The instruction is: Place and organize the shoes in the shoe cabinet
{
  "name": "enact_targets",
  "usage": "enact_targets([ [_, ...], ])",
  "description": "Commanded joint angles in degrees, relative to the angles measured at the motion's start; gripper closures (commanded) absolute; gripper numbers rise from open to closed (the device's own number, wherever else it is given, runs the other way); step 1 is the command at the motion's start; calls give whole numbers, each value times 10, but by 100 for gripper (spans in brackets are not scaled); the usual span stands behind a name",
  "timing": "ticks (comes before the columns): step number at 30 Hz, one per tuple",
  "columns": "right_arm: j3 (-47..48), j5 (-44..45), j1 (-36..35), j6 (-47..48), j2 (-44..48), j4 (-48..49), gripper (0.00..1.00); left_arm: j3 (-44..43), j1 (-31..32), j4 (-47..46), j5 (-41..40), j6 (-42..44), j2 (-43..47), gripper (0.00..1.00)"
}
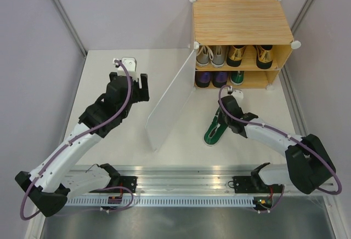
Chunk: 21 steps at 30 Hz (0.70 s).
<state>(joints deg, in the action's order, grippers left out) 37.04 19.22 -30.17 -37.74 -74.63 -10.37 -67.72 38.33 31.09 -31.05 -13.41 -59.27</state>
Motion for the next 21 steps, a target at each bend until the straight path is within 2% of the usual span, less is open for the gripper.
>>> enact_targets([
  [1,37,18,-2,13,-13,10,75,5,0,-32,-9,27,12,19],
  [3,44,13,-2,24,-2,-1,93,5,-1,-32,-4,27,13,19],
  [5,46,-2,-3,56,13,-6,99,5,0,-33,-2,28,12,19],
  [11,89,-26,-1,195,62,-53,99,5,0,-33,7,27,17,19],
  [17,129,-35,-1,267,41,-79,99,7,0,-33,10,25,20,19],
  [18,131,-38,-1,267,25,-80,97,8,0,-33,10,25,20,19],
  [19,134,-37,-1,264,16,-81,90,8,0,-33,10,25,20,19],
  [20,135,-34,-1,262,8,-83,78,8,1,-33,11,25,19,19],
  [21,135,-31,-1,252,-2,-84,53,8,1,-34,14,25,18,19],
])
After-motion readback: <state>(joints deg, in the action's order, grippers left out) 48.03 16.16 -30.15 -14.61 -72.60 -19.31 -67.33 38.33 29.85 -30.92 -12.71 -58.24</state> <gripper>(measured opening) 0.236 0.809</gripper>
